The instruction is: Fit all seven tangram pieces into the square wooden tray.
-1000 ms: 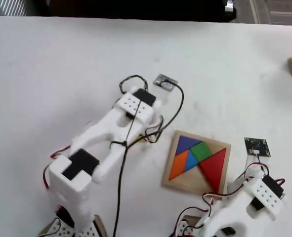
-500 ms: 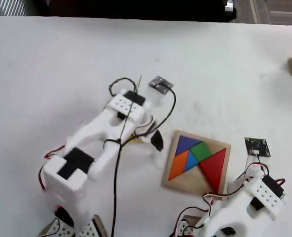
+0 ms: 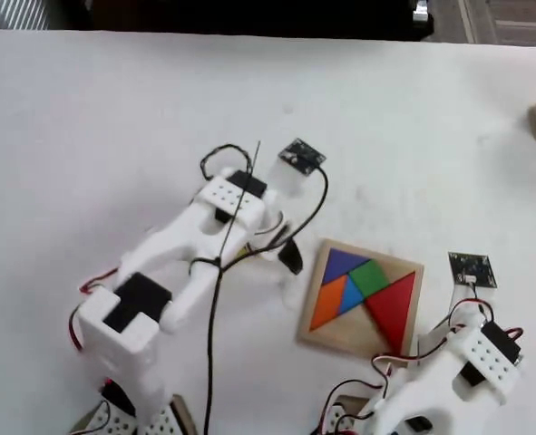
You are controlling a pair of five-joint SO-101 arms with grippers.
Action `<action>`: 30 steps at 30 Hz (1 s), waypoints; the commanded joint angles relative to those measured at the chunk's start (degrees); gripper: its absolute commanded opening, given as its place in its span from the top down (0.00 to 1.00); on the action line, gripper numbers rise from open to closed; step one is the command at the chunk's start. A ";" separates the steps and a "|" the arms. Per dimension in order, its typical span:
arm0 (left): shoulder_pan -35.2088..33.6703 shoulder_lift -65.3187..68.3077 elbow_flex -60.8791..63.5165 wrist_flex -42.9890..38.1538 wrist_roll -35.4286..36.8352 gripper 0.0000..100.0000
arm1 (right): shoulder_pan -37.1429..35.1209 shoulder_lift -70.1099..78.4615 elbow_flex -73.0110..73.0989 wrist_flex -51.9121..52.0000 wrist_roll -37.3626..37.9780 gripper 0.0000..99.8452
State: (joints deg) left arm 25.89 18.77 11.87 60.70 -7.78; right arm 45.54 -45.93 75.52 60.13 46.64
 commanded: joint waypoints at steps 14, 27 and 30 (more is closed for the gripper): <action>-1.19 -1.45 -2.99 -3.16 -0.79 0.63 | -0.75 -1.27 -0.35 -0.84 0.88 0.98; -2.77 -0.40 -2.29 -5.19 -4.66 0.63 | -0.84 -1.27 -0.35 -0.84 0.88 0.98; -2.59 -0.31 -2.20 -5.01 -4.66 0.63 | -0.84 -1.27 -0.35 -0.84 0.88 0.98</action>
State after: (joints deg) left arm 23.69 18.68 11.78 56.66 -12.00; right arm 45.54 -45.93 75.52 60.13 46.64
